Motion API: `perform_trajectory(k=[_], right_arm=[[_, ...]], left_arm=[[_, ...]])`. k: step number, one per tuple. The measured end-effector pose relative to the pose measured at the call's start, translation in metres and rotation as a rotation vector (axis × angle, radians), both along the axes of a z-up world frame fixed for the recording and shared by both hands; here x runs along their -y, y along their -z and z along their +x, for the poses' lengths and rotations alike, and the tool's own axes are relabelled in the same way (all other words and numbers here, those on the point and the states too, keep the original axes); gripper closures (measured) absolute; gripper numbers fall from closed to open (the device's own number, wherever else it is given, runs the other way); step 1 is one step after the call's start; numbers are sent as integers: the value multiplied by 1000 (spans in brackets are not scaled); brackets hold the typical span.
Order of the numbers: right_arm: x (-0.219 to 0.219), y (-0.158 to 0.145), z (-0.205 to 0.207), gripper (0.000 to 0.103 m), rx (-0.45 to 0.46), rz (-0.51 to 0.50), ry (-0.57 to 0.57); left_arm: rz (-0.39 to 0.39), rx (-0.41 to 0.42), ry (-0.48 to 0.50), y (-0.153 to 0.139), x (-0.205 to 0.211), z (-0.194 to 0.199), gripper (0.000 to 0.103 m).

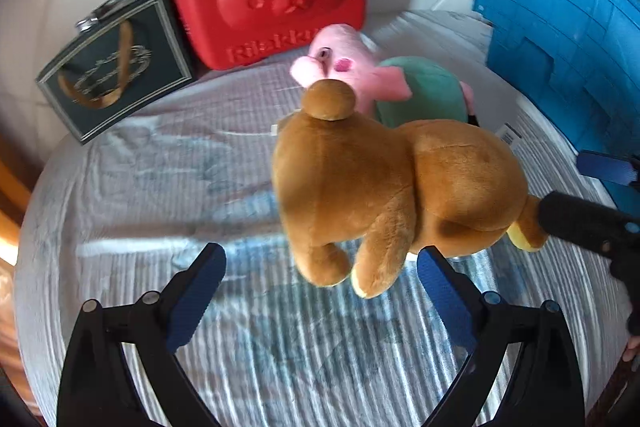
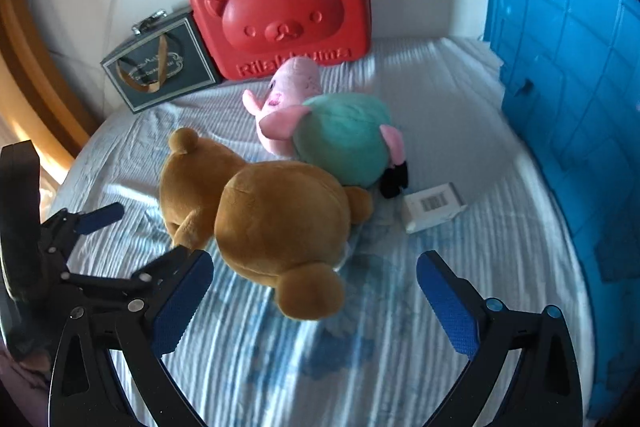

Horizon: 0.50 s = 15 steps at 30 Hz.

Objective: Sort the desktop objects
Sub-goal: 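Grasp the brown bear plush with the right tool while the left tool grips it too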

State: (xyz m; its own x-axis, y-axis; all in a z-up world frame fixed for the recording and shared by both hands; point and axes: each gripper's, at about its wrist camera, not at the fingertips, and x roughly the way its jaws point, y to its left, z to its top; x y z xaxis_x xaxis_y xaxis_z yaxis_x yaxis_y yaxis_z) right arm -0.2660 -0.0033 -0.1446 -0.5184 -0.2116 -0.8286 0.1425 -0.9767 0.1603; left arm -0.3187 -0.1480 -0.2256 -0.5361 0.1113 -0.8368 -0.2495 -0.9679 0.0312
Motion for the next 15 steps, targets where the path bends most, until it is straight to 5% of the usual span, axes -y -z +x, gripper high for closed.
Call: perform_trajectory(k=[15], right_arm=[[18, 44, -41, 0, 170, -55, 64]], left_arm=[[8, 45, 119, 19, -4, -36, 5]])
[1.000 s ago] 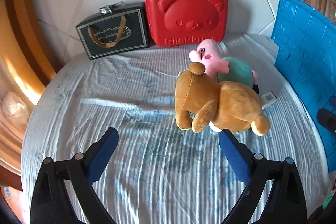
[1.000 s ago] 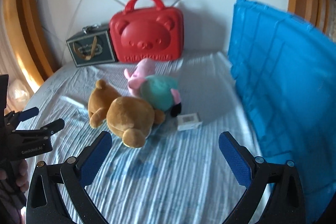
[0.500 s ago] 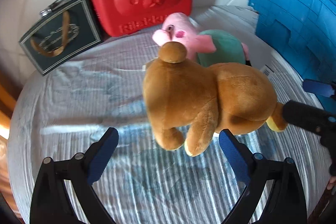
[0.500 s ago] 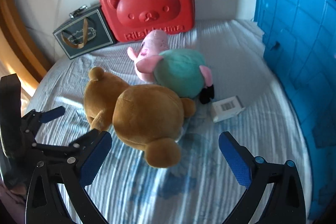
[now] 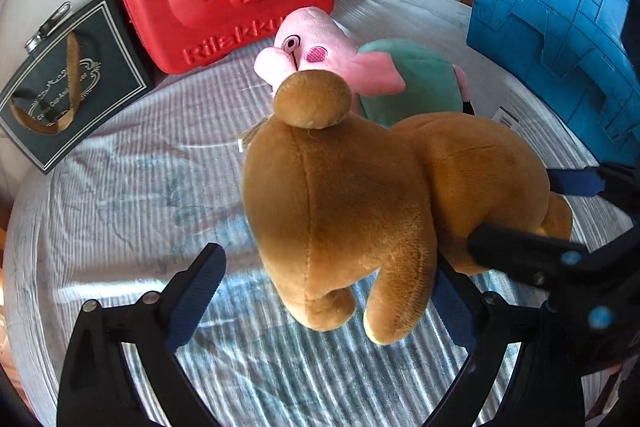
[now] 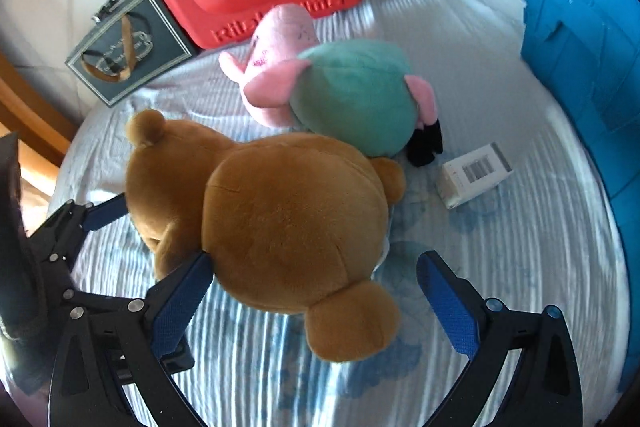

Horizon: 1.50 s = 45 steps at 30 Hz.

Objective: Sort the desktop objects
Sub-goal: 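Grasp the brown bear plush with the right tool while the left tool grips it too, then lift the brown bear with both tools and carry it over the bin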

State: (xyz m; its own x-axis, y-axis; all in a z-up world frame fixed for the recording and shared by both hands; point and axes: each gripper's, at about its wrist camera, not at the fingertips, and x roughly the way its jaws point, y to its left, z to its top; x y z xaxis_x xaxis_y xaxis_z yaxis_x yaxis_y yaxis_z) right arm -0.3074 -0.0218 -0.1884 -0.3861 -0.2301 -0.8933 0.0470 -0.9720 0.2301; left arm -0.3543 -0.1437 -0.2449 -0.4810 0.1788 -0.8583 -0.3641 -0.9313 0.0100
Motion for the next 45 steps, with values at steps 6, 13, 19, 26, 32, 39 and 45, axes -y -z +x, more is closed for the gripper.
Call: perform_trajectory(k=[6, 13, 19, 26, 32, 39, 45], right_arm=[[3, 9, -13, 0, 23, -9, -10], [5, 7, -20, 9, 50, -38, -15], [3, -8, -11, 14, 12, -37, -28], [-10, -63, 5, 14, -92, -32, -33], [-32, -128, 31, 14, -205, -21, -16], [-82, -207, 62, 14, -334, 10, 11], [-146, -282, 78, 14, -430, 42, 52]], left_arm=[[8, 13, 39, 4, 0, -11, 5], [58, 28, 83, -2, -2, -8, 34], [64, -7, 71, -20, -4, 0, 36], [78, -117, 78, -75, -15, 14, 36], [95, -238, 96, -141, -41, 38, 36], [117, -360, 140, -219, -92, 56, 36], [154, -441, 192, -293, -158, 57, 36]])
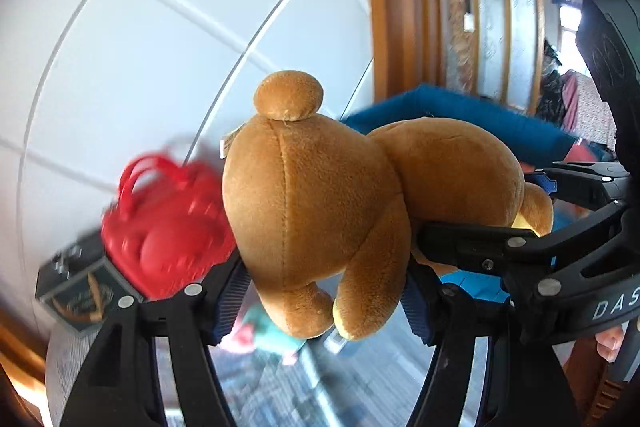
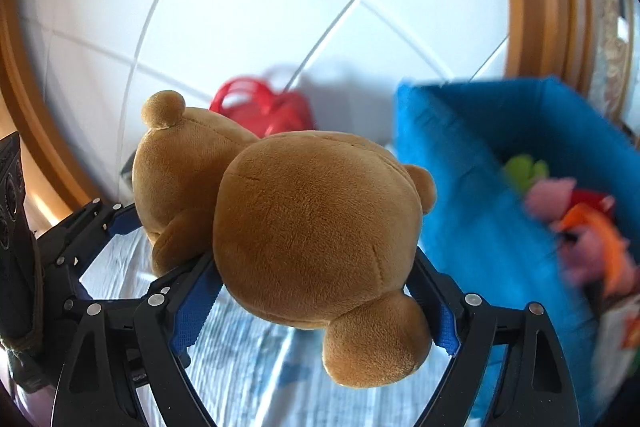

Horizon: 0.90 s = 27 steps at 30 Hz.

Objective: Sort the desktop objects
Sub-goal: 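Lift the brown bear with both tools and carry it over the bin, then open both tools to drop the bear into the bin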

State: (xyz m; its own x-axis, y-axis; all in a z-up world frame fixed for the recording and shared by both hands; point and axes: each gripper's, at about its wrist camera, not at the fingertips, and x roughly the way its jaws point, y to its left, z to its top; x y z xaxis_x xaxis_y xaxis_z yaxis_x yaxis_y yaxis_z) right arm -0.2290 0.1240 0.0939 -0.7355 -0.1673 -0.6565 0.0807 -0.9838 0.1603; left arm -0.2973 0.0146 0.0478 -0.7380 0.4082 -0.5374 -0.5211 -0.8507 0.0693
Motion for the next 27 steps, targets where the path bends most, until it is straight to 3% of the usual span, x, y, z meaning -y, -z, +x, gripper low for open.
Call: perform_trajectory(k=[4, 10, 14, 19, 24, 27], right_arm=[[-49, -42, 8, 14, -51, 24, 34], [-128, -66, 10, 14, -84, 41, 82], [-180, -64, 0, 14, -66, 25, 101], [-232, -40, -21, 14, -21, -16, 114], [-264, -21, -30, 13, 29, -68, 124], [-279, -14, -31, 11, 37, -96, 133]], left_arm=[[22, -19, 34, -36, -49, -6, 36], [33, -33, 69, -55, -132, -11, 36], [19, -16, 76, -53, -187, -21, 36], [-15, 27, 82, -38, -244, -30, 36], [-63, 61, 72, -19, -281, -39, 36], [-114, 129, 55, -3, -296, -46, 36]])
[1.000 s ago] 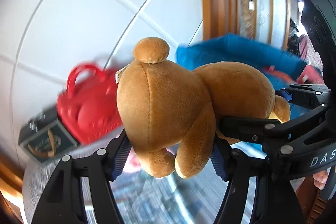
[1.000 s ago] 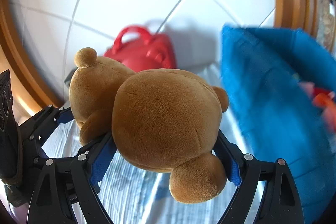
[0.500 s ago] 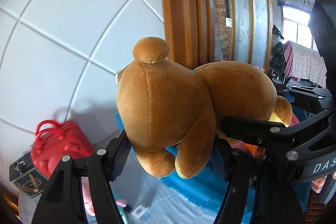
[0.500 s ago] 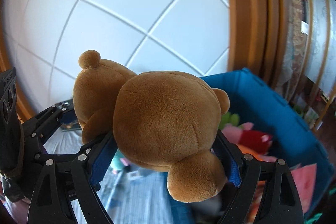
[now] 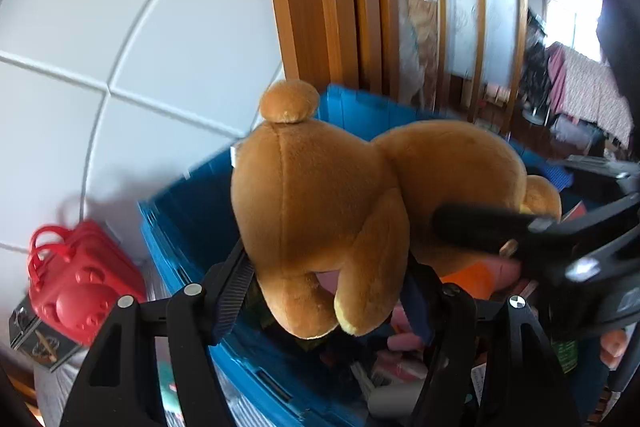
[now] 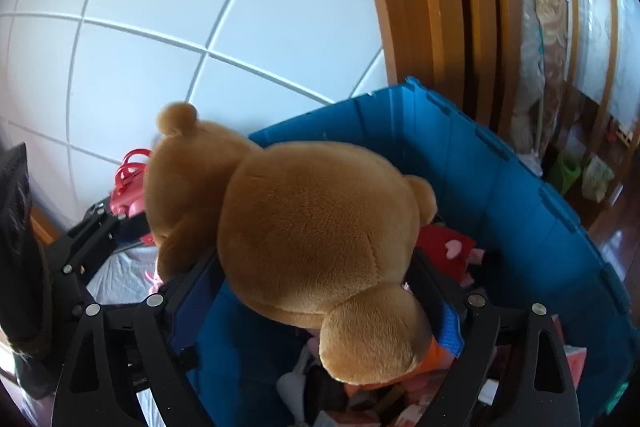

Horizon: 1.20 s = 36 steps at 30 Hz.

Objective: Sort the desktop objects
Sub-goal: 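Open both tools to drop the bear into the bin, then move both tools back over the bed toward the pig in green shirt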

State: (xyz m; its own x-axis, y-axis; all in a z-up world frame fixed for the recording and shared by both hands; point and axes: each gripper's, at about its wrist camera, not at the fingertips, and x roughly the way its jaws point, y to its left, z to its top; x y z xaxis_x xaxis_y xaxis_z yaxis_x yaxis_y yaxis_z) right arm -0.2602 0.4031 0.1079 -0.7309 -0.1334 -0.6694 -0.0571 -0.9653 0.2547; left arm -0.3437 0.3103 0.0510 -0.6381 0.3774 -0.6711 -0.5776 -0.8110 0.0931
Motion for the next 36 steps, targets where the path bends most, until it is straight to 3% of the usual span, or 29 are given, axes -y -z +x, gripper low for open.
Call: perform_trajectory(k=[2, 4, 12, 17, 24, 27, 36], right_arm=[[-4, 3, 1, 6, 0, -4, 6], [0, 4, 2, 1, 23, 25, 22], [-15, 26, -3, 0, 84, 52, 83], [-13, 25, -1, 0, 91, 67, 97], [-1, 21, 8, 0, 104, 115, 100], [1, 20, 12, 0, 116, 125, 109], [13, 10, 34, 0, 94, 110, 94]], left_arm=[[-37, 35, 2, 11, -6, -2, 36], [-65, 14, -10, 16, -11, 1, 36], [-99, 29, -40, 28, -9, 10, 31], [-107, 46, -53, 34, -4, 11, 31], [-81, 47, -65, 27, 6, 17, 30], [-66, 49, -71, 24, 11, 22, 23], [-25, -34, -95, 5, 42, 51, 23]])
